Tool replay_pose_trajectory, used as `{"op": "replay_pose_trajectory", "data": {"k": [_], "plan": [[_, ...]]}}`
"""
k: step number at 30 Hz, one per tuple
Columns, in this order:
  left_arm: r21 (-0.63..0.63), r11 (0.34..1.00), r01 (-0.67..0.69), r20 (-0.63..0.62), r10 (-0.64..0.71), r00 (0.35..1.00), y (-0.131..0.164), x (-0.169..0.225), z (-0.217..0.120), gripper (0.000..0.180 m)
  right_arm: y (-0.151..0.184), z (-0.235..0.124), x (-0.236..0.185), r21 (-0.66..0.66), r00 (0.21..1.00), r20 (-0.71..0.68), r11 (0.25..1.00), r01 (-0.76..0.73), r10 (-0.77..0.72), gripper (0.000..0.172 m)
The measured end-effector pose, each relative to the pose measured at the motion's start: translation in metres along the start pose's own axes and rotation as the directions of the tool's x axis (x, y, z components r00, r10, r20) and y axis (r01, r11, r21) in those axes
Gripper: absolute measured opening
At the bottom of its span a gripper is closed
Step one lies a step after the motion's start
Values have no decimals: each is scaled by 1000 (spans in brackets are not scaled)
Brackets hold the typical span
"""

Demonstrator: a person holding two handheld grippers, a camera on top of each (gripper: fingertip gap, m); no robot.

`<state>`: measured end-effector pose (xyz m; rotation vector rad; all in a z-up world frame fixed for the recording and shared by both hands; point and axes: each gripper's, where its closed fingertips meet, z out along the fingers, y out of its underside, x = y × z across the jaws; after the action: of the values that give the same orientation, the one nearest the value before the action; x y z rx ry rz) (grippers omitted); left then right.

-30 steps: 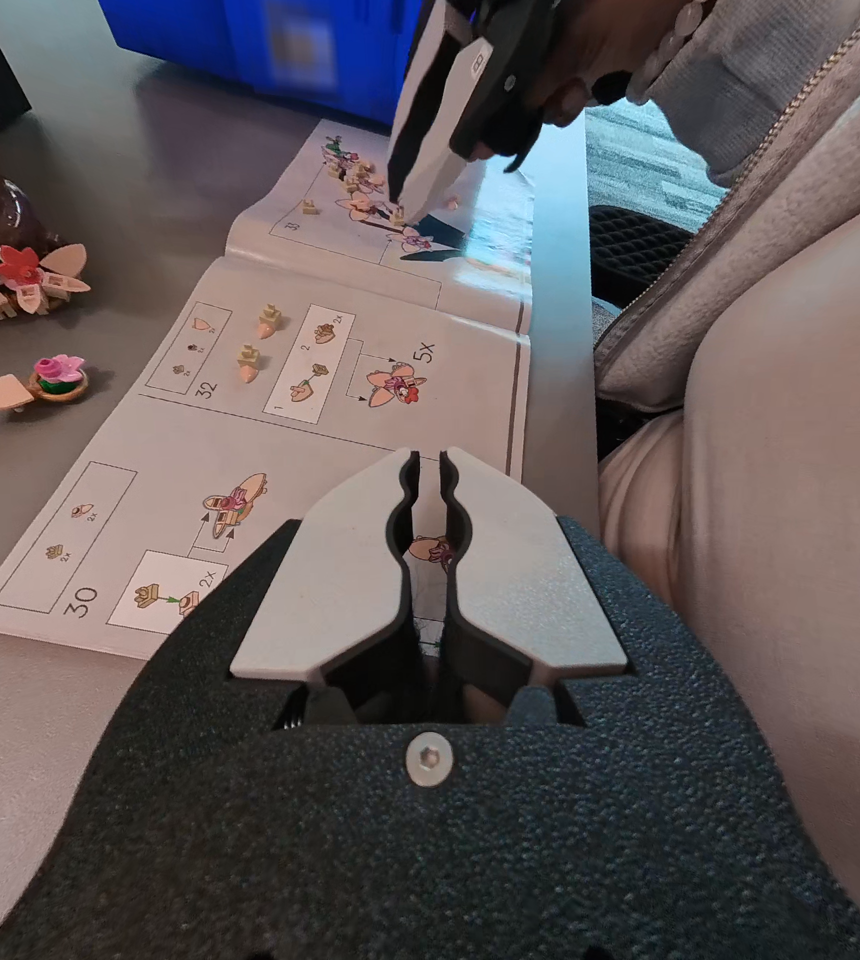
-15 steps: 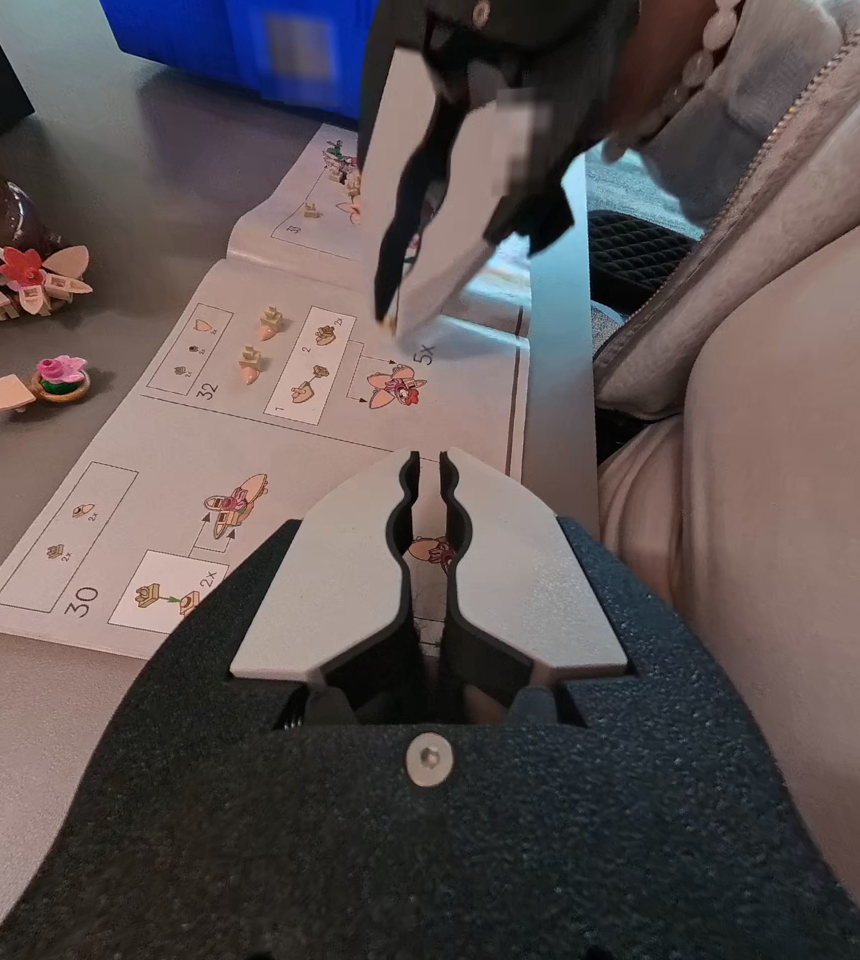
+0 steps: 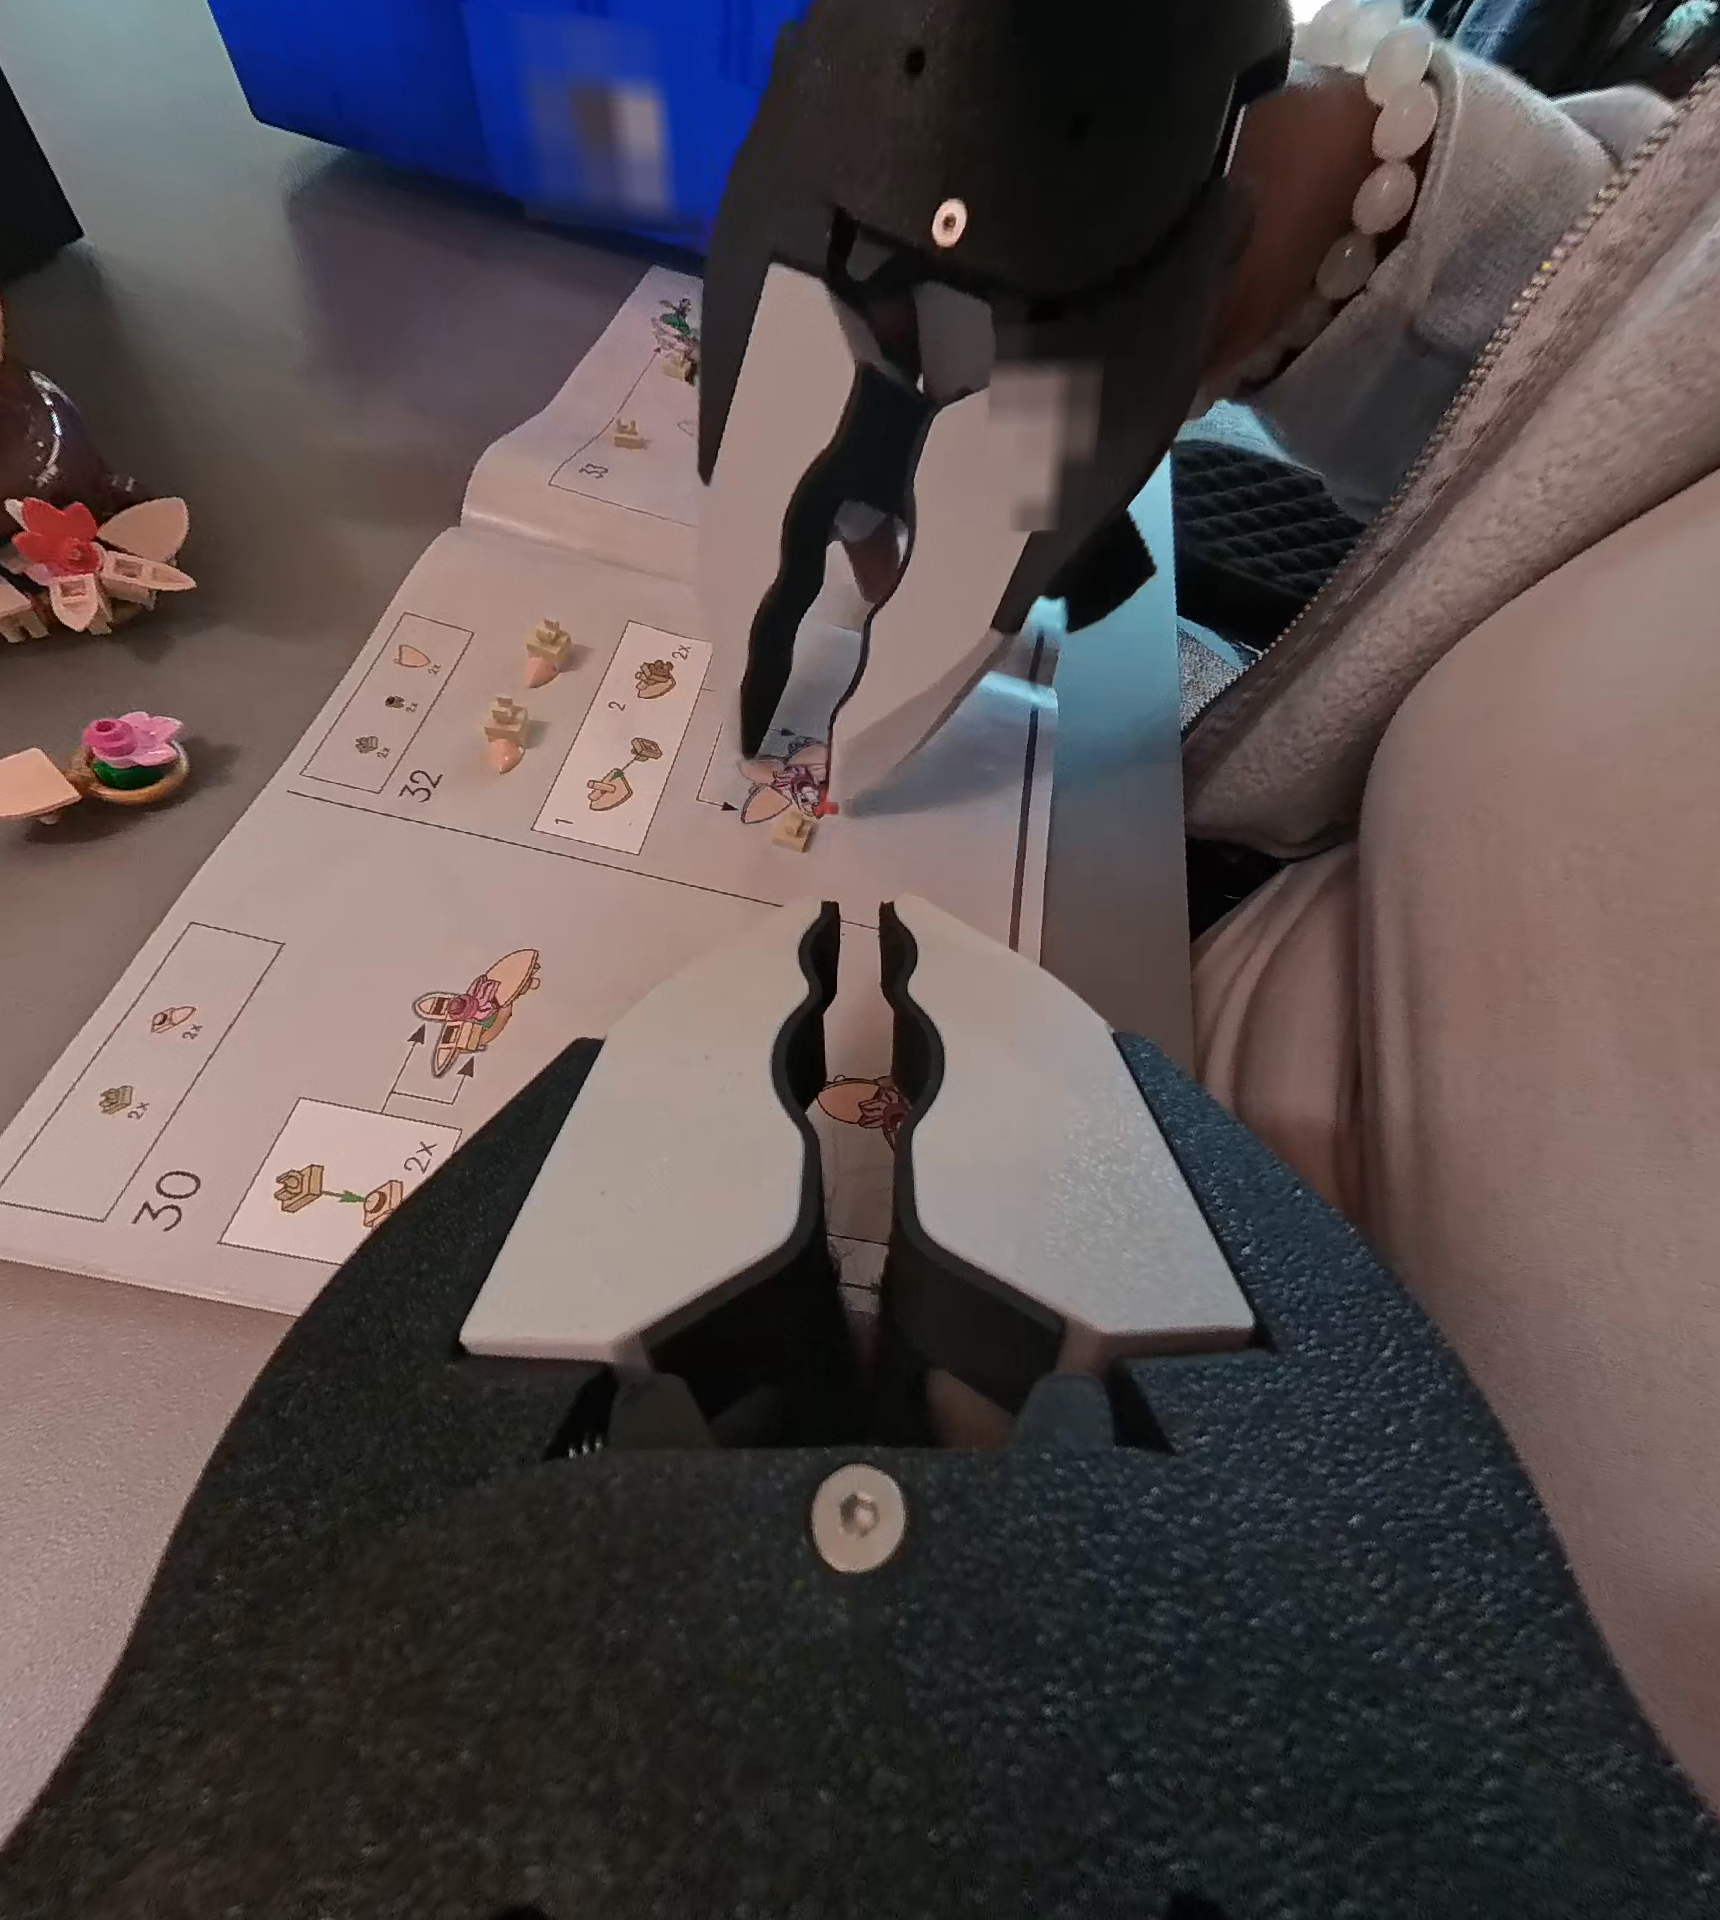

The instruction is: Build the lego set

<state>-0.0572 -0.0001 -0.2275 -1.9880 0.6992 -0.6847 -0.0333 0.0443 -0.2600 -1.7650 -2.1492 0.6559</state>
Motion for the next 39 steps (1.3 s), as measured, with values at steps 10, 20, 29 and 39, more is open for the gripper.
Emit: {"op": "replay_pose_trajectory", "data": {"k": [10,20,29,39], "plan": [[-7,1000,0,-1,0,1000,1,0,1,7,99,-89,101,4,769,-445,860,-511,459,21],[-30,1000,-4,5,4,1000,3,0,3,7,104,-63,101,-47,809,-399,871,-489,432,11],[-27,1000,-3,3,3,1000,3,0,3,7,58,-56,71,98,887,-140,898,-429,439,2],[-29,1000,-5,7,5,1000,4,0,2,7,8,-2,10,-33,890,262,925,-379,374,2]]}}
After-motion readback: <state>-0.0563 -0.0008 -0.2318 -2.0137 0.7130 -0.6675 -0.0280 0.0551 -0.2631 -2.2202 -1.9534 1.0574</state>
